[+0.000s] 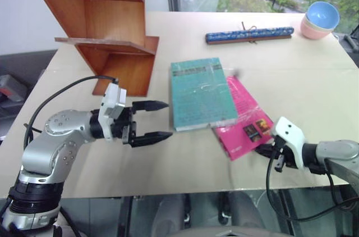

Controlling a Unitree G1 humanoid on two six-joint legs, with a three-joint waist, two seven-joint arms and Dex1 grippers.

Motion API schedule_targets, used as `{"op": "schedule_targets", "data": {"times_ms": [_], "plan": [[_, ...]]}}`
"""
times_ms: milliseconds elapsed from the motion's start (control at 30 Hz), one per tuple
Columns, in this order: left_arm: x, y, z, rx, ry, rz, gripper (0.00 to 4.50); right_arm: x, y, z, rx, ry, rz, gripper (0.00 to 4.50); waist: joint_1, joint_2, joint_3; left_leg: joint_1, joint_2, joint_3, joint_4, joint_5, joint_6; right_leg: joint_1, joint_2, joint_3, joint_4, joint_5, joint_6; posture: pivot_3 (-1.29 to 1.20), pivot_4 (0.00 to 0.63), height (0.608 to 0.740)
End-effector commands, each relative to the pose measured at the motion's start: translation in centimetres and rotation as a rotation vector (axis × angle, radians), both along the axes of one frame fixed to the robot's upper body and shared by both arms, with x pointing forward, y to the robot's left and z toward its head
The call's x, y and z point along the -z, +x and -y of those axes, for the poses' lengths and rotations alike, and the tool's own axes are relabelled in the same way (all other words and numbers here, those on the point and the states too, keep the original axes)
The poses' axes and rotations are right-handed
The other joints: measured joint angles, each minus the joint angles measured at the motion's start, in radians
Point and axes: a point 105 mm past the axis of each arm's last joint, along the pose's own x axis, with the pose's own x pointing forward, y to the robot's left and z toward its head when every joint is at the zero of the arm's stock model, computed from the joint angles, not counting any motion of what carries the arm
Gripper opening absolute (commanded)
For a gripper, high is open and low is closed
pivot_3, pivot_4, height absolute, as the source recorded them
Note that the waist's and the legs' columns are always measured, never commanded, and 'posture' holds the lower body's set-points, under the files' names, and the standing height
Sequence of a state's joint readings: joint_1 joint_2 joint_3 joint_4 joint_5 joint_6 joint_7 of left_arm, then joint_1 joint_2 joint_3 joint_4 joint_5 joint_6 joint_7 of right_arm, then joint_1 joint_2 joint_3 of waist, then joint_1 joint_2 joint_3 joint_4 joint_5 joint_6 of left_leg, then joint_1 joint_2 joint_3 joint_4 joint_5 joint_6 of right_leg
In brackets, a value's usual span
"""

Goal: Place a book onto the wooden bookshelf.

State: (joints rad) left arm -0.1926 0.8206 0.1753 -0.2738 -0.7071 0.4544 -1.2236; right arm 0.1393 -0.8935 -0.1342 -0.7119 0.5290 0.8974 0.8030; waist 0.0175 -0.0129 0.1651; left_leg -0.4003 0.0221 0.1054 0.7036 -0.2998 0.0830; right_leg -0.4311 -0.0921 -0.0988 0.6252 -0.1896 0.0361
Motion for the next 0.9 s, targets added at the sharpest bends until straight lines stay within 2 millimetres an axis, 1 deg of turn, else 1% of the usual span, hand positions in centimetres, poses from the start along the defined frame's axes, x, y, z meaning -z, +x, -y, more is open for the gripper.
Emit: {"op": "schedule_targets", "data": {"times_ms": [33, 67, 100, 133, 167, 200, 233, 267, 300, 367, 400, 467, 567, 667, 733, 833, 900], "plan": [[-0.5, 0.3, -1.0, -0.054, 0.001, 0.041, 4.50, -4.2, -0.7, -0.1, -0.031, 0.083, 0.184, 0.10, -0.001, 0.000, 0.000, 0.000, 0.000, 0.000, 0.000, 0.000, 0.000, 0.000, 0.000, 0.000, 0.000, 0.000, 0.000, 0.00, 0.150, 0.738], [-0.4, 0.3, -1.2, -0.062, 0.002, 0.042, 4.50, -5.2, -0.8, 0.0, -0.022, 0.124, 0.223, 0.10, -0.003, 0.000, 0.000, 0.000, 0.000, 0.000, 0.000, 0.000, 0.000, 0.000, 0.000, 0.000, 0.000, -0.001, 0.002, 0.00, 0.150, 0.738], [-0.3, 0.3, -1.3, -0.071, 0.001, 0.044, 4.50, -6.2, -0.9, 0.0, -0.023, 0.157, 0.261, 0.69, -0.005, 0.000, 0.000, 0.001, 0.000, 0.001, 0.000, 0.000, 0.000, 0.001, 0.001, 0.001, 0.000, -0.002, 0.004, 0.00, 0.150, 0.738], [-0.2, 0.4, -1.6, -0.091, -0.007, 0.041, 4.50, -7.5, -1.1, -0.1, -0.019, 0.202, 0.298, 0.82, -0.005, 0.000, 0.000, 0.002, 0.000, 0.001, 0.000, 0.000, 0.000, 0.001, 0.001, 0.001, 0.000, -0.002, 0.004, 0.00, 0.150, 0.738], [-0.1, 0.5, -1.8, -0.115, -0.016, 0.039, 4.50, -8.9, -1.1, 0.0, -0.016, 0.226, 0.344, 1.37, -0.005, 0.001, 0.000, 0.002, 0.001, 0.002, 0.000, 0.000, 0.000, 0.001, 0.001, 0.002, 0.000, -0.002, 0.004, 0.00, 0.150, 0.738], [0.0, 0.6, -2.1, -0.137, -0.026, 0.035, 4.50, -10.0, -1.2, -0.1, -0.017, 0.244, 0.380, 1.64, -0.005, 0.002, 0.001, 0.003, 0.001, 0.002, 0.000, 0.000, 0.000, 0.001, 0.001, 0.002, 0.000, -0.002, 0.004, 0.00, 0.150, 0.738], [0.0, 0.8, -2.4, -0.158, -0.039, 0.026, 4.50, -10.9, -1.2, -0.3, -0.021, 0.255, 0.412, 2.10, -0.005, 0.002, 0.001, 0.003, 0.001, 0.003, 0.000, 0.000, 0.000, 0.001, 0.001, 0.004, 0.001, -0.003, 0.002, 0.00, 0.150, 0.738], [0.1, 0.9, -2.7, -0.173, -0.041, 0.025, 4.50, -11.7, -1.2, -0.5, -0.030, 0.257, 0.440, 2.61, -0.004, 0.002, 0.001, 0.003, 0.001, 0.003, 0.000, 0.000, 0.000, 0.001, 0.001, 0.003, 0.001, -0.004, 0.000, 0.00, 0.150, 0.738], [0.1, 1.0, -3.0, -0.182, -0.039, 0.027, 4.50, -12.2, -1.1, -0.7, -0.035, 0.261, 0.462, 2.99, -0.003, 0.002, 0.001, 0.003, 0.002, 0.002, 0.000, 0.000, -0.001, 0.001, 0.001, 0.003, 0.001, -0.004, 0.000, 0.00, 0.150, 0.738], [0.0, 1.0, -3.5, -0.193, -0.037, 0.024, 4.50, -13.3, -1.0, -1.0, -0.039, 0.260, 0.502, 4.20, -0.003, 0.002, 0.001, 0.003, 0.002, 0.001, 0.000, 0.000, -0.001, 0.000, 0.000, 0.004, 0.001, -0.004, -0.001, 0.00, 0.150, 0.738], [0.0, 1.0, -3.7, -0.196, -0.029, 0.026, 4.50, -13.6, -0.9, -1.1, -0.041, 0.261, 0.516, 4.42, -0.002, 0.002, 0.001, 0.003, 0.002, 0.001, 0.000, 0.000, 0.000, 0.000, 0.000, 0.004, 0.001, -0.003, -0.003, 0.00, 0.150, 0.738], [-0.4, 0.9, -4.2, -0.201, -0.025, 0.022, 4.50, -14.2, -0.9, -1.2, -0.044, 0.262, 0.534, 4.42, -0.002, 0.002, 0.001, 0.002, 0.001, 0.001, 0.000, 0.000, 0.000, 0.000, 0.000, 0.004, 0.001, -0.002, -0.004, 0.00, 0.150, 0.738], [-0.8, 0.9, -4.8, -0.206, -0.024, 0.018, 4.50, -14.4, -0.7, -1.3, -0.045, 0.257, 0.542, 4.42, -0.002, 0.002, 0.001, 0.001, 0.000, 0.001, 0.000, 0.000, 0.000, 0.000, -0.001, 0.004, 0.000, -0.002, -0.004, 0.00, 0.150, 0.738], [-1.8, 0.3, -5.9, -0.175, -0.024, 0.010, 4.50, -13.8, 0.0, -1.1, -0.029, 0.226, 0.532, 4.42, -0.004, 0.002, 0.001, 0.001, 0.001, 0.001, 0.000, 0.000, 0.000, 0.000, 0.000, 0.002, 0.000, -0.002, -0.004, 0.00, 0.150, 0.738], [-2.1, 0.2, -6.4, -0.174, -0.022, 0.004, 4.50, -13.6, 0.4, -1.0, -0.015, 0.219, 0.538, 4.42, -0.004, 0.002, 0.001, 0.001, 0.001, 0.001, 0.000, 0.000, 0.000, 0.000, 0.000, 0.002, 0.000, -0.002, -0.004, 0.00, 0.150, 0.738], [-1.7, 1.3, -8.1, -0.283, -0.033, -0.094, 4.50, -13.2, 0.9, -1.2, -0.024, 0.208, 0.530, 4.42, -0.003, 0.003, 0.001, 0.002, 0.001, 0.002, 0.000, 0.000, 0.000, 0.000, 0.000, 0.002, 0.001, -0.004, 0.000, 0.00, 0.150, 0.738], [-1.5, 1.6, -8.6, -0.320, -0.047, -0.144, 4.50, -13.1, 1.0, -1.4, -0.029, 0.205, 0.531, 4.42, -0.004, 0.002, 0.001, 0.002, 0.001, 0.002, 0.000, 0.000, 0.000, 0.000, 0.000, 0.002, 0.001, -0.004, 0.000, 0.00, 0.150, 0.738]]}}
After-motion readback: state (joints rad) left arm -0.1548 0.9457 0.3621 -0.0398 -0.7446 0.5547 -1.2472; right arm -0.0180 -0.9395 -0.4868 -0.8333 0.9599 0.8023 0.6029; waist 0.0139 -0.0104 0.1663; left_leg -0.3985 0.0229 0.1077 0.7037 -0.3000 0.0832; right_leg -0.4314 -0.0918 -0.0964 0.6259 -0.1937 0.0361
